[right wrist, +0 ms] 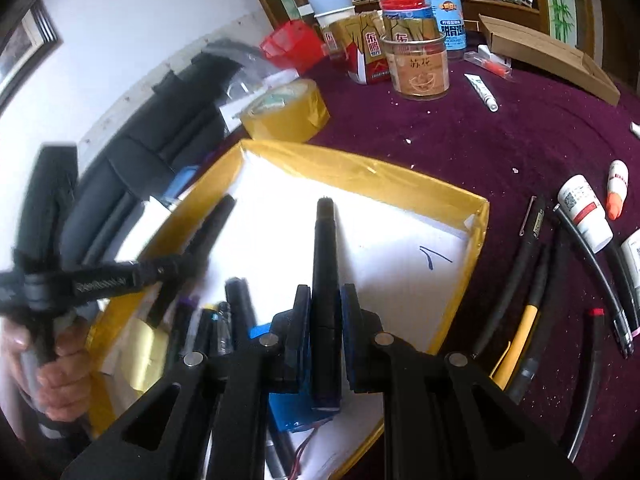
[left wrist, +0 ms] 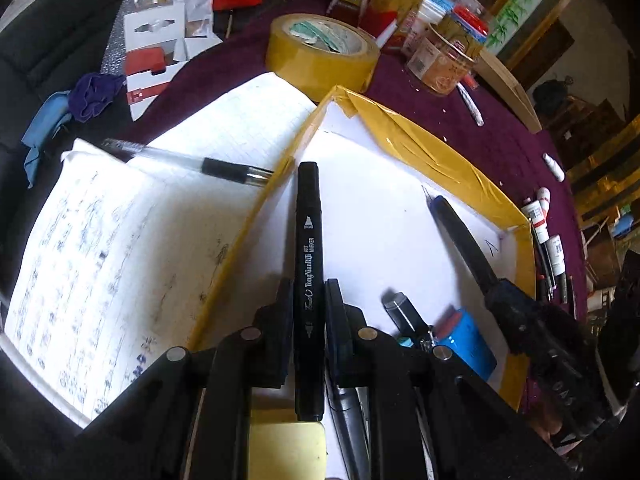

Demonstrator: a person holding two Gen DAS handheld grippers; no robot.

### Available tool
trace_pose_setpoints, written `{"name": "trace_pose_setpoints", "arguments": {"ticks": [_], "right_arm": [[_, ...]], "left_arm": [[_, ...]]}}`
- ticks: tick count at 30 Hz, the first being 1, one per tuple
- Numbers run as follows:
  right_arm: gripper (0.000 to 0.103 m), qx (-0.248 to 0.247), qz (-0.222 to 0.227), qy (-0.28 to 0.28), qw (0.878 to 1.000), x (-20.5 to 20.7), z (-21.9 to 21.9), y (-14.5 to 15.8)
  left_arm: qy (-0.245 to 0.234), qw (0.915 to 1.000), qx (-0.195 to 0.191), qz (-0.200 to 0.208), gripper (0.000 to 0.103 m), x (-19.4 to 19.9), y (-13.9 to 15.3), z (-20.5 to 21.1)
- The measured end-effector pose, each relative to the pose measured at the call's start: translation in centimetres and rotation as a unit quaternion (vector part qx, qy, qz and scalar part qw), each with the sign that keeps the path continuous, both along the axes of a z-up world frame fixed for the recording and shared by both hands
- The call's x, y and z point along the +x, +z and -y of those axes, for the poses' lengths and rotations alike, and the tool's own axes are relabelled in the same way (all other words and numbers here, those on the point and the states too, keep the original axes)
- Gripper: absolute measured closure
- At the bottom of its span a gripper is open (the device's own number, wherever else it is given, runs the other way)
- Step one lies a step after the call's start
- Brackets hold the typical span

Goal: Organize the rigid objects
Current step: 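Carry both markers into the white tray and open both tools, then move both tools back over the remaining markers on the table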

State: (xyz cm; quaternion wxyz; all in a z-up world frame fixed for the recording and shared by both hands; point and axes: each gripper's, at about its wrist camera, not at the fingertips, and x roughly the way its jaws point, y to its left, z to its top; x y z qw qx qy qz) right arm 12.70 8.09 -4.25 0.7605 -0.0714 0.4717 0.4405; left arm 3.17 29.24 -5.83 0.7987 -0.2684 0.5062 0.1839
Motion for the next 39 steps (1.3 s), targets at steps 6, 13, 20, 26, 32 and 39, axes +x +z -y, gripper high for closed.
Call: {"name": "trace_pose_setpoints", "arguments": {"ticks": [6, 13, 20, 26, 32, 39], "right_arm": [[0.086, 0.001, 0.015, 0.016, 1.000, -0.4, -0.1, 0.0], [0.067, 0.093, -0.007, 0.019, 0.995, -0.9, 3.6, 2.5], [0.066, 0.141, -0.037, 0.034, 0.989, -3.9, 10.6, 3.7], [0.063, 0.145, -0.042, 0.008, 0.989, -5.2, 17.5, 2.8], [0.058, 0.143, -0.043, -0.043, 0.988, -3.8, 24.5, 2.3], [0.058, 0.114, -0.021, -0.136, 0.984, 0.6, 31.2, 3.1]], "left_arm": [[-0.016, 0.9998, -0.007, 0.001, 0.086, 0.5, -0.4, 0.5], [0.004, 0.9960, -0.068, 0.057, 0.061, -1.6, 1.6, 0.7], [0.026, 0.9883, 0.083, 0.125, 0.048, -5.4, 7.3, 9.3], [-0.065, 0.9811, 0.107, 0.148, 0.033, -4.1, 7.7, 19.5], [-0.143, 0.9767, 0.103, 0.123, 0.033, -0.2, 6.7, 26.3], [-0.153, 0.9806, 0.090, 0.083, 0.033, 2.3, 5.0, 28.9]]}}
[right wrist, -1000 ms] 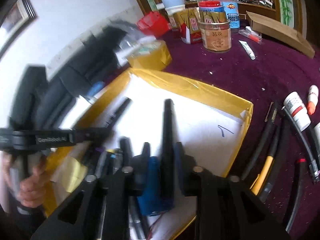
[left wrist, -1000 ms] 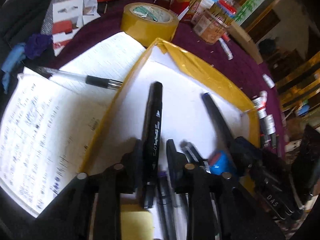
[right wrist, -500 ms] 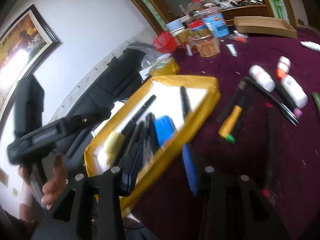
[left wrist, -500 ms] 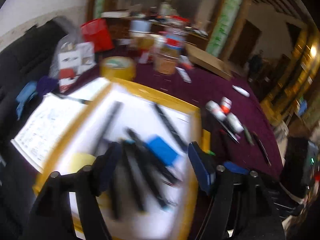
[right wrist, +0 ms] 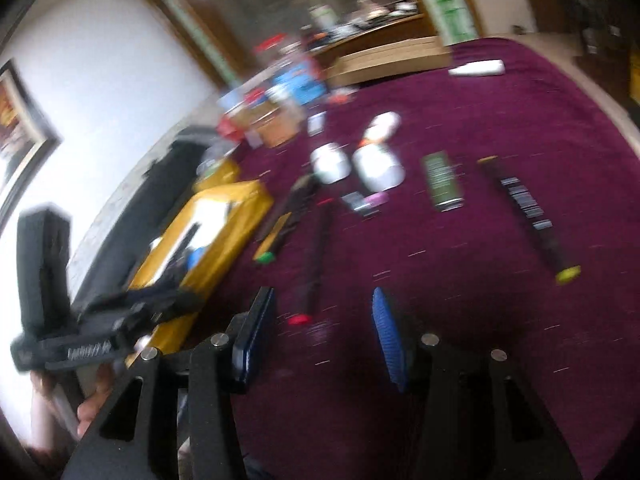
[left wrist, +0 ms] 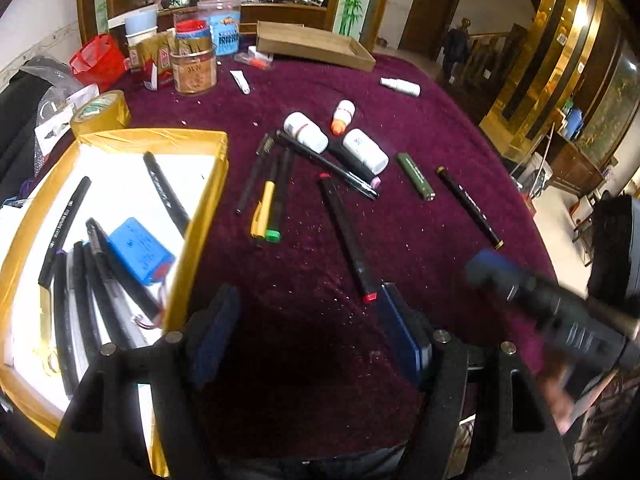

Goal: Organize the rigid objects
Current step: 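Move both tools back over the remaining markers on the table, then grasp a red-tipped marker with the left tool while the right tool grasps a yellow-tipped marker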

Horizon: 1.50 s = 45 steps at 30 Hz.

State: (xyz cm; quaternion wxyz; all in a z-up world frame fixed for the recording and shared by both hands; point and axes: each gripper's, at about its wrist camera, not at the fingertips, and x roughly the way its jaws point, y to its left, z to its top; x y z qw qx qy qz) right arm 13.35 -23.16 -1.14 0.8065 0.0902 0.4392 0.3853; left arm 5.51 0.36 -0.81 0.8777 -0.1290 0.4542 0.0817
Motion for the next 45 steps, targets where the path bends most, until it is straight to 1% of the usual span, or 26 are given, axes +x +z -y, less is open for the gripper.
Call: {"name": "trace_pose_setpoints", "arguments": {"ticks": [4, 8, 10, 11, 12, 15, 17, 19, 20, 21, 22, 24, 25, 26, 30, 32, 35, 36, 37, 38, 39, 42, 45], "right_arm": [[0.058, -0.014, -0.009, -0.045, 0.999, 3.6, 2.4, 0.4], [0.058, -0.054, -0.013, -0.079, 0.995, 7.5, 3.3, -0.1], [0.058, -0.071, -0.011, -0.099, 0.992, 9.4, 3.6, -0.6], [0.058, -0.087, -0.006, -0.118, 0.989, 10.6, 3.7, -1.1], [0.058, -0.102, -0.005, -0.126, 0.987, 11.5, 3.5, -1.7], [0.059, -0.117, -0.026, -0.138, 0.983, 13.5, 3.5, -3.7], [0.062, -0.123, -0.032, -0.144, 0.981, 13.9, 3.4, -4.7], [0.063, -0.136, -0.013, -0.140, 0.981, 13.5, 3.0, -4.6], [0.067, -0.136, -0.012, -0.134, 0.982, 13.4, 3.0, -4.7], [0.070, -0.146, -0.005, -0.130, 0.981, 13.2, 2.6, -4.8], [0.073, -0.156, 0.001, -0.132, 0.979, 13.1, 2.4, -4.9], [0.083, -0.182, 0.019, -0.135, 0.974, 12.6, 1.9, -4.9], [0.084, -0.188, 0.023, -0.136, 0.972, 12.4, 1.9, -4.8], [0.087, -0.192, 0.027, -0.137, 0.971, 12.2, 1.9, -4.8], [0.089, -0.184, 0.023, -0.136, 0.973, 12.5, 2.4, -4.7], [0.090, -0.178, 0.020, -0.135, 0.975, 12.6, 2.5, -4.7], [0.090, -0.174, 0.018, -0.134, 0.975, 12.6, 2.4, -4.8], [0.090, -0.173, 0.017, -0.132, 0.976, 12.6, 2.4, -4.8], [0.090, -0.170, 0.015, -0.131, 0.977, 12.6, 2.5, -4.8], [0.090, -0.163, 0.012, -0.129, 0.978, 12.6, 2.6, -4.8], [0.090, -0.155, 0.007, -0.125, 0.980, 12.6, 2.7, -4.8], [0.090, -0.105, -0.018, -0.103, 0.989, 12.7, 3.2, -4.7], [0.090, -0.073, -0.017, -0.087, 0.993, 12.4, 3.2, -4.2]], "left_arm": [[-0.007, 0.9999, -0.002, -0.011, 0.033, 0.2, -0.7, 0.6], [-0.009, 0.9998, -0.007, -0.017, 0.033, 0.2, -1.2, 0.5], [-0.008, 0.9997, -0.010, -0.020, 0.033, 0.2, -1.4, 0.4], [-0.007, 0.9997, -0.012, -0.022, 0.033, 0.2, -1.6, 0.3], [-0.006, 0.9996, -0.014, -0.024, 0.033, 0.2, -1.7, 0.3], [-0.004, 0.9994, -0.015, -0.030, 0.033, 0.2, -2.2, 0.1], [-0.002, 0.9994, -0.019, -0.030, 0.033, 0.1, -2.3, 0.0], [0.000, 0.9993, -0.020, -0.031, 0.033, 0.3, -2.4, -0.2], [0.001, 0.9993, -0.021, -0.032, 0.033, 0.4, -2.4, -0.2], [0.001, 0.9992, -0.023, -0.034, 0.033, 0.7, -2.5, -0.2], [-0.001, 0.9991, -0.024, -0.034, 0.033, 1.0, -2.6, -0.2], [-0.004, 0.9990, -0.022, -0.039, 0.033, 1.9, -2.9, 0.1], [-0.007, 0.9989, -0.021, -0.042, 0.033, 2.5, -3.0, 0.4], [-0.010, 0.9988, -0.020, -0.043, 0.033, 3.0, -3.1, 0.6], [-0.019, 0.9984, -0.004, -0.054, 0.033, 6.0, -3.8, 1.5], [-0.014, 0.9979, 0.001, -0.064, 0.036, 7.5, -4.4, 1.7], [-0.007, 0.9972, 0.017, -0.073, 0.049, 9.7, -5.2, 2.3], [-0.001, 0.9970, 0.017, -0.075, 0.059, 10.3, -5.6, 2.3], [0.008, 0.9963, 0.016, -0.084, 0.072, 10.8, -6.2, 2.2], [0.013, 0.9956, 0.016, -0.092, 0.074, 11.1, -6.7, 2.2], [0.021, 0.9963, 0.032, -0.077, 0.081, 11.0, -6.5, 2.3], [0.028, 0.9963, 0.035, -0.074, 0.089, 10.1, -6.6, 2.2], [0.028, 0.9966, 0.034, -0.069, 0.091, 8.3, -6.6, 1.8]]}}
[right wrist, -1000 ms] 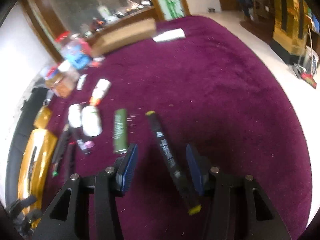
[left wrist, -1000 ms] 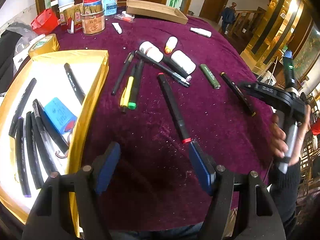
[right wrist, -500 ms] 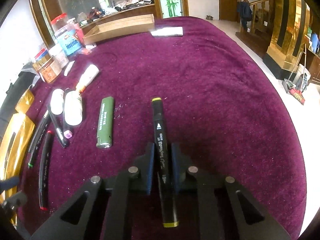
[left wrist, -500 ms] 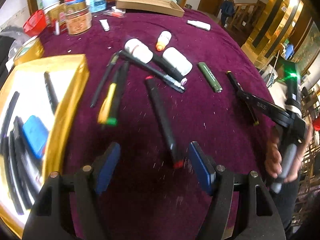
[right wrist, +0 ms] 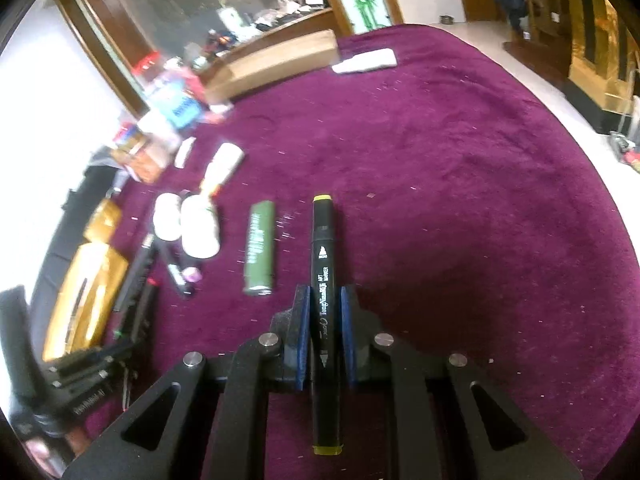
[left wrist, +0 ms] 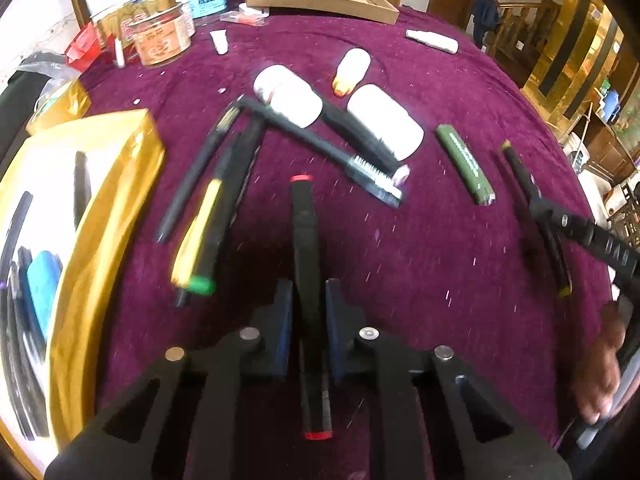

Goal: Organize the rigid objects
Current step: 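Grasp a red-tipped marker with the left tool while the right tool grasps a yellow-tipped marker, then carry both markers into the white tray and open both tools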

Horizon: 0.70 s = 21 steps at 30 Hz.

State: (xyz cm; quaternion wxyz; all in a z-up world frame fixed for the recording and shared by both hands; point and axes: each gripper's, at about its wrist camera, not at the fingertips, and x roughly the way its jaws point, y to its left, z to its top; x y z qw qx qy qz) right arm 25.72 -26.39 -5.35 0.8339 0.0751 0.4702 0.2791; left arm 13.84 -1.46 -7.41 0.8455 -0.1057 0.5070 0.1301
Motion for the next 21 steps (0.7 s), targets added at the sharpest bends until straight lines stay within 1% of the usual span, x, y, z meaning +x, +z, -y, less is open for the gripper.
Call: {"name": "trace_pose_setpoints", "arguments": {"ticks": [2, 4, 6, 9, 10, 13, 14, 15, 16, 19, 21], "right_arm": [[0.090, 0.018, 0.002, 0.013, 1.000, -0.3, -0.1, 0.3], [0.090, 0.039, 0.003, 0.030, 0.999, -0.6, -0.3, 0.6], [0.090, 0.062, -0.003, 0.047, 0.997, -0.7, -0.4, 0.7], [0.090, 0.080, 0.015, 0.064, 0.995, -1.7, -0.6, 1.5], [0.090, 0.082, 0.020, 0.067, 0.994, -2.2, -0.8, 1.8], [0.090, 0.121, 0.017, 0.093, 0.988, -5.0, -1.7, 2.9], [0.090, 0.131, 0.016, 0.105, 0.986, -6.5, -2.6, 3.4], [0.090, 0.135, 0.016, 0.113, 0.984, -7.4, -3.4, 3.8], [0.090, 0.144, 0.013, 0.132, 0.981, -8.6, -4.7, 4.3], [0.090, 0.158, 0.010, 0.177, 0.971, -11.2, -8.2, 5.3], [0.090, 0.158, 0.004, 0.212, 0.964, -12.8, -11.6, 5.8]], "left_arm": [[0.001, 0.9999, 0.006, 0.012, 0.091, -1.6, -0.1, 0.0], [-0.011, 0.9995, 0.020, 0.021, 0.091, -3.2, -0.2, 0.5], [-0.009, 0.9996, 0.012, 0.025, 0.091, -3.6, -0.1, 0.4], [0.001, 0.9992, -0.037, 0.017, 0.091, -4.0, 0.3, -0.5], [0.001, 0.9983, -0.056, 0.019, 0.091, -4.4, 0.5, -0.8], [-0.001, 0.9954, -0.089, 0.035, 0.091, -6.4, 1.9, -1.4], [-0.003, 0.9939, -0.102, 0.041, 0.091, -7.2, 2.3, -1.5], [-0.009, 0.9911, -0.123, 0.049, 0.091, -8.3, 2.9, -1.7], [-0.012, 0.9894, -0.134, 0.054, 0.091, -9.1, 3.2, -1.9], [-0.011, 0.9860, -0.151, 0.070, 0.091, -11.4, 4.7, -3.3], [-0.002, 0.9835, -0.160, 0.084, 0.091, -12.6, 6.0, -4.9]]}}
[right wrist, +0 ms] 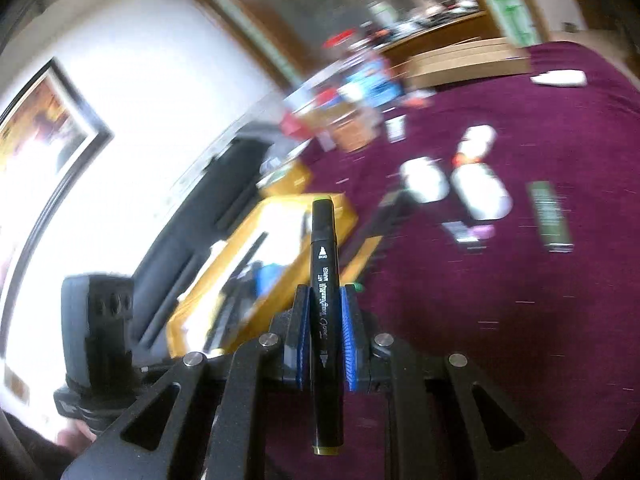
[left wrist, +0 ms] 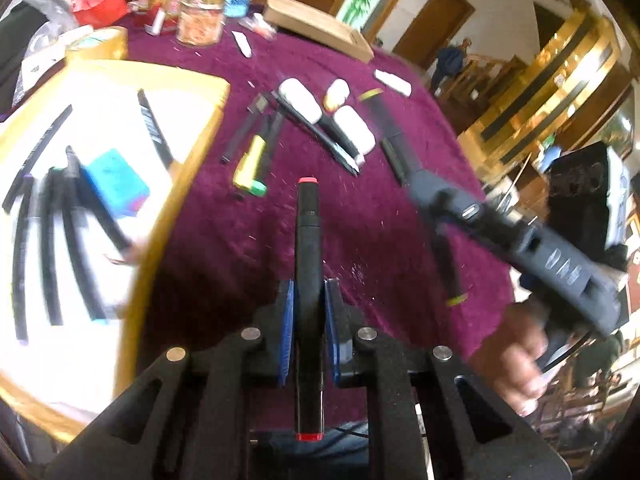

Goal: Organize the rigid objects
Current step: 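Carry both markers into the white tray and open both tools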

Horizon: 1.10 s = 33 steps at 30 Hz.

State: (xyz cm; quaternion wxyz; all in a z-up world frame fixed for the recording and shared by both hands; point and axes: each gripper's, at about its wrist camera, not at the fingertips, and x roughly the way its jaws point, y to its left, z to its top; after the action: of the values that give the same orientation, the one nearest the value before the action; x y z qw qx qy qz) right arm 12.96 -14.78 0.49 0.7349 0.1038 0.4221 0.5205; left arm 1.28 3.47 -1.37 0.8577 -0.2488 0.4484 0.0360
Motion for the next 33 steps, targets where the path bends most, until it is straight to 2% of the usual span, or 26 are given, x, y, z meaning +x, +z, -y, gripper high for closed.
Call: {"name": "trace_pose_setpoints", "arguments": {"ticks": [2, 5, 8, 12, 17, 21, 25, 29, 33], "right_arm": [[0.090, -0.006, 0.004, 0.028, 1.000, -1.1, -3.0, 0.2], [0.090, -0.024, 0.004, 0.053, 0.998, -2.1, -7.1, 0.4], [0.090, -0.041, 0.008, 0.069, 0.997, -2.7, -10.5, 0.5], [0.090, -0.058, -0.008, 0.078, 0.995, -1.6, -14.0, 0.2], [0.090, -0.095, -0.010, 0.073, 0.993, 1.1, -19.3, 0.2], [0.090, -0.108, 0.007, 0.075, 0.991, 2.2, -22.2, -1.3], [0.090, -0.121, 0.001, 0.077, 0.990, 2.5, -23.4, -3.5], [0.090, -0.149, 0.036, 0.077, 0.985, 2.1, -24.3, -4.0], [0.090, -0.177, 0.051, 0.076, 0.980, 2.0, -24.8, -4.3]], "left_arm": [[0.018, 0.9997, -0.006, 0.013, 0.091, -0.9, 1.3, -1.8], [0.055, 0.9980, 0.006, 0.031, 0.091, -2.1, 3.2, -5.5], [0.091, 0.9953, 0.008, 0.033, 0.091, -2.6, 3.9, -9.3], [0.125, 0.9915, 0.025, 0.026, 0.091, -2.6, 4.4, -13.4], [0.134, 0.9894, 0.054, 0.017, 0.091, -0.7, 4.7, -18.3], [0.124, 0.9905, 0.058, -0.015, 0.091, 2.8, 2.2, -21.8], [0.116, 0.9901, 0.055, -0.057, 0.091, 5.1, -1.3, -23.2], [0.112, 0.9894, 0.049, -0.080, 0.091, 5.8, -3.2, -24.1], [0.101, 0.9895, 0.049, -0.091, 0.091, 6.5, -4.1, -24.3]]}}
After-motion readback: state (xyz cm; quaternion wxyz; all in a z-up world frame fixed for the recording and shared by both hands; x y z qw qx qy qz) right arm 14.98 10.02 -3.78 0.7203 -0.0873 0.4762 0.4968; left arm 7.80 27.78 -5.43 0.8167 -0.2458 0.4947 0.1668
